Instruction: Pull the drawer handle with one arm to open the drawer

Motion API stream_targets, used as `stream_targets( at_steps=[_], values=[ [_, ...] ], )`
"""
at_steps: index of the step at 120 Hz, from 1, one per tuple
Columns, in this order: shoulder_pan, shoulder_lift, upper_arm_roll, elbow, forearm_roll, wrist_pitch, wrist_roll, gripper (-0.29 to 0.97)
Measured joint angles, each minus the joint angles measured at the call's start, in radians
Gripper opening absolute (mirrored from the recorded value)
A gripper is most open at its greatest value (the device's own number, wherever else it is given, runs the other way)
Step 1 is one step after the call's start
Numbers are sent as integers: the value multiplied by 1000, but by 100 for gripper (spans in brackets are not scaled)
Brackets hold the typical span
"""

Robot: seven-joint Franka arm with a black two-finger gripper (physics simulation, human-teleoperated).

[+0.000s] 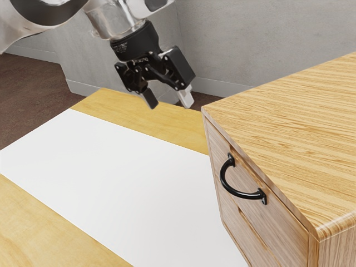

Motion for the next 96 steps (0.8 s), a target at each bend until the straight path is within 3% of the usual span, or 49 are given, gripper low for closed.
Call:
stream_targets(
  at_steps=[13, 36, 52, 96],
  values=[
    [-19, -125, -61, -194, -13, 70, -42, 68],
    [82, -354, -138, -495, -20, 248, -129, 68],
    [83, -332, -211, -517, -24, 330, -218, 68],
    [86, -281, -217, -449, -28, 333, -402, 68]
  ],
)
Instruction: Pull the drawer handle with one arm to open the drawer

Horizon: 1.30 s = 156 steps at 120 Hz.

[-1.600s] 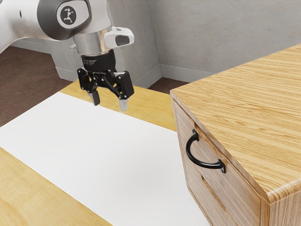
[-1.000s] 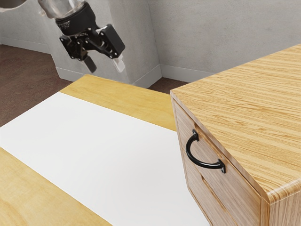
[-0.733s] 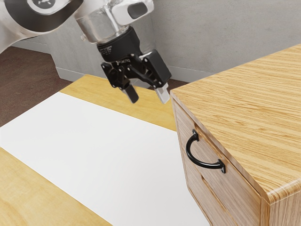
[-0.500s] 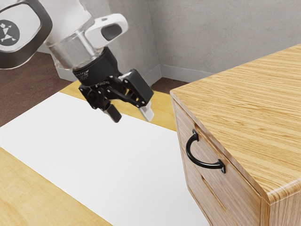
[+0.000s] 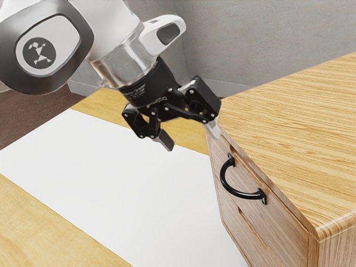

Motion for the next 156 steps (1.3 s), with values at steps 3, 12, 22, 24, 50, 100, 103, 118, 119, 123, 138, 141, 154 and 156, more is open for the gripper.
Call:
stream_targets(
  at_steps=[3, 12, 22, 24, 50, 100, 103, 118, 119, 123, 138, 141, 154, 156],
  values=[
    [4, -2, 0, -1, -1, -5, -12, 68],
    [14, -4, -2, -2, -4, -24, -54, 68],
    [16, -5, -2, -2, -11, -45, -104, 68],
    [16, -5, -2, -2, -12, -48, -113, 68],
    [48, -44, -10, -46, -41, -78, -213, 68],
    [64, 17, -63, -68, -75, -51, -329, 68],
    [63, 18, -67, -67, -71, -50, -334, 68],
    [63, 1, -78, -68, -49, -48, -355, 68],
    [63, -2, -79, -68, -48, -48, -356, 68],
    [64, -15, -84, -70, -44, -48, -361, 68],
    [62, -48, -110, -71, -37, -52, -379, 68],
    [62, -51, -115, -72, -36, -52, -382, 68],
    [62, -57, -133, -76, -34, -53, -394, 68],
    [63, -57, -137, -77, -33, -53, -396, 68]
  ],
)
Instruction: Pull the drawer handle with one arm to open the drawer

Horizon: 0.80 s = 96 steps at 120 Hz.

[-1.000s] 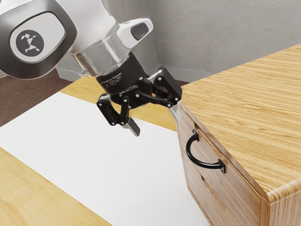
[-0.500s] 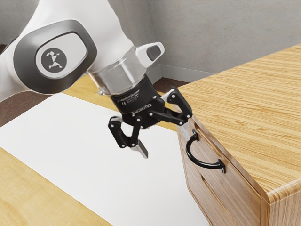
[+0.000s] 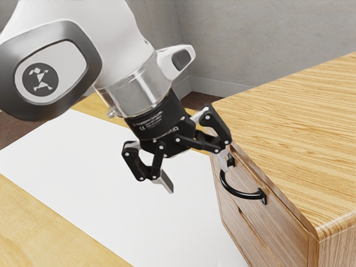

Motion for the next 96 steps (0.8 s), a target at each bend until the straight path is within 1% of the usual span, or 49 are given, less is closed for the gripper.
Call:
stream_targets(
  at_steps=[44, 60, 96],
  values=[
    [1, 35, -15, -10, 16, 10, -29, 68],
    [2, 53, -16, -10, 37, 12, -36, 68],
    [-1, 20, -17, -69, 59, 19, -47, 68]
  ],
)
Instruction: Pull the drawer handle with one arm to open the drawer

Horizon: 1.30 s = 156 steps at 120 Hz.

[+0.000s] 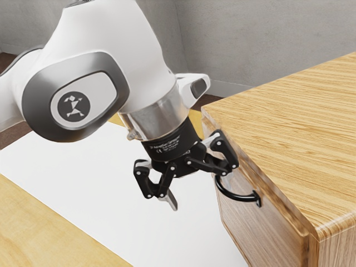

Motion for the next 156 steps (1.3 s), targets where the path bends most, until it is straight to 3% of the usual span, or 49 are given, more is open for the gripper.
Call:
stream_targets(
  at_steps=[70, 86, 114, 132, 156],
  values=[
    [-14, -134, 11, -137, 13, 42, -10, 68],
    [-114, -162, 119, -164, 39, 53, -12, 68],
    [-159, -174, 148, -194, 62, 71, -16, 68],
    [-266, -193, 256, -227, 96, 81, -21, 68],
    [-286, -232, 271, -280, 118, 95, -29, 68]
  ],
)
